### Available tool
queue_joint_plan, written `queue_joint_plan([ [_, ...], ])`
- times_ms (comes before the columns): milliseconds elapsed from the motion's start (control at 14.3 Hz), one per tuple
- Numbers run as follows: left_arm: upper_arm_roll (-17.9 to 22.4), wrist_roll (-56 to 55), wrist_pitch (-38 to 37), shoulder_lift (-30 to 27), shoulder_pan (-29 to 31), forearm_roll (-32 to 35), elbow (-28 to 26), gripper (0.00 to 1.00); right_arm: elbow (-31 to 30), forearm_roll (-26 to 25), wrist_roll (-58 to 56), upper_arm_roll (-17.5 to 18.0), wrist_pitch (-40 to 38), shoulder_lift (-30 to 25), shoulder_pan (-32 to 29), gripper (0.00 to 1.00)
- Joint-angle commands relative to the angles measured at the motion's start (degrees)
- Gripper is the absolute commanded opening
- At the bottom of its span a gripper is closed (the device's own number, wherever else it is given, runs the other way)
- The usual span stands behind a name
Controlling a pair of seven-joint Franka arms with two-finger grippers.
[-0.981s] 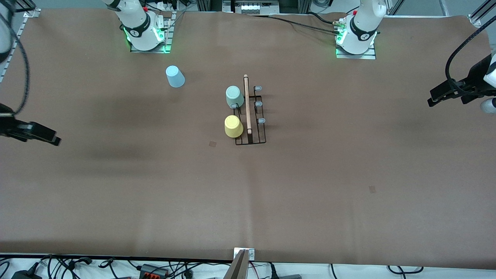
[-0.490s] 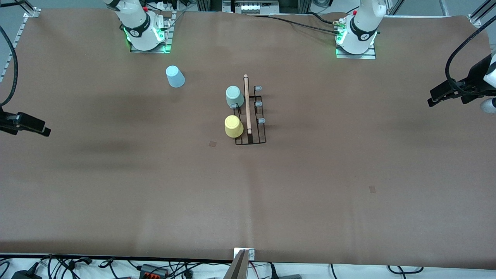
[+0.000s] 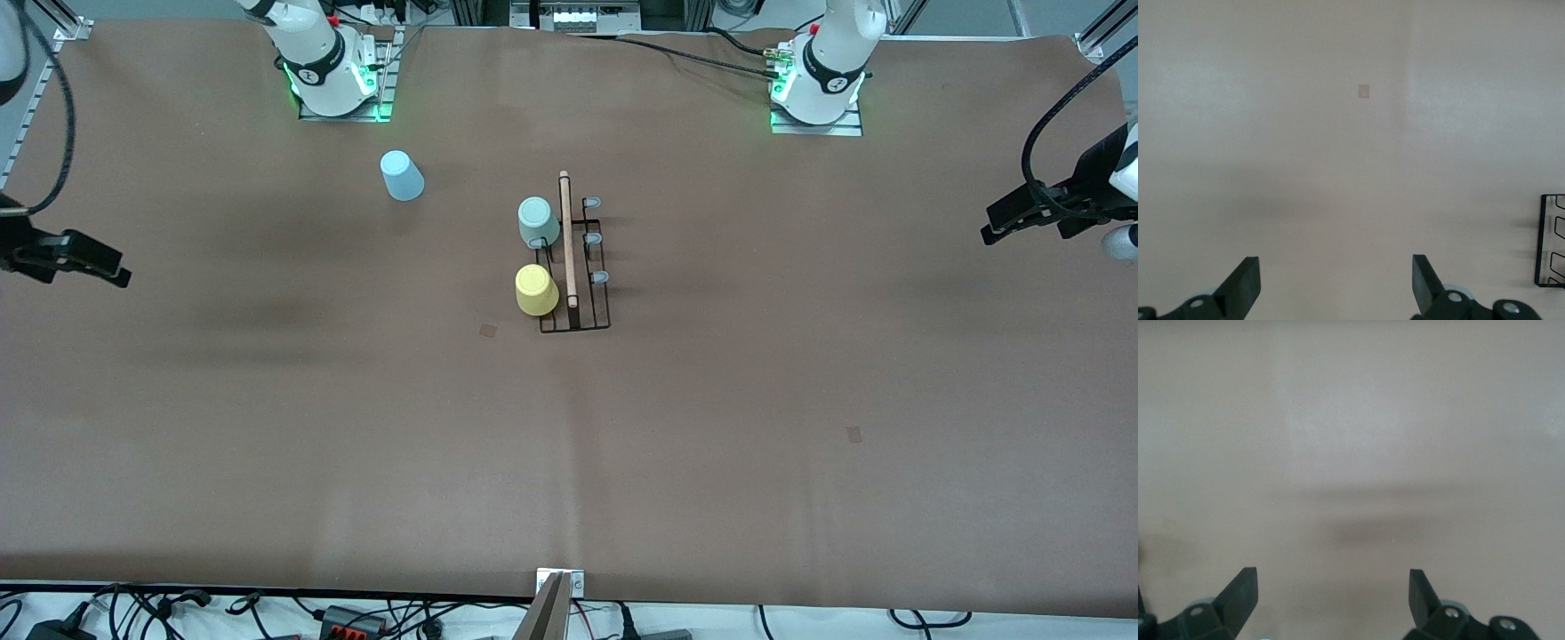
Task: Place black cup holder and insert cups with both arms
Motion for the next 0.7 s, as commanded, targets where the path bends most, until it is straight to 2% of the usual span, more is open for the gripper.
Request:
queue_joint_plan([
  [0,0.0,0.4,-0.9,0.5,0.0,-0.2,1.4,1.00,-8.0,-0.9,0.2,0.3,2.2,-6.9,0.0,1.00],
  [631,0.0,0.4,-0.8,0.5,0.0,-0.2,1.4,1.00,-6.6,-0.8,-0.4,0.3,-4.8,-8.4,0.0,1.00],
])
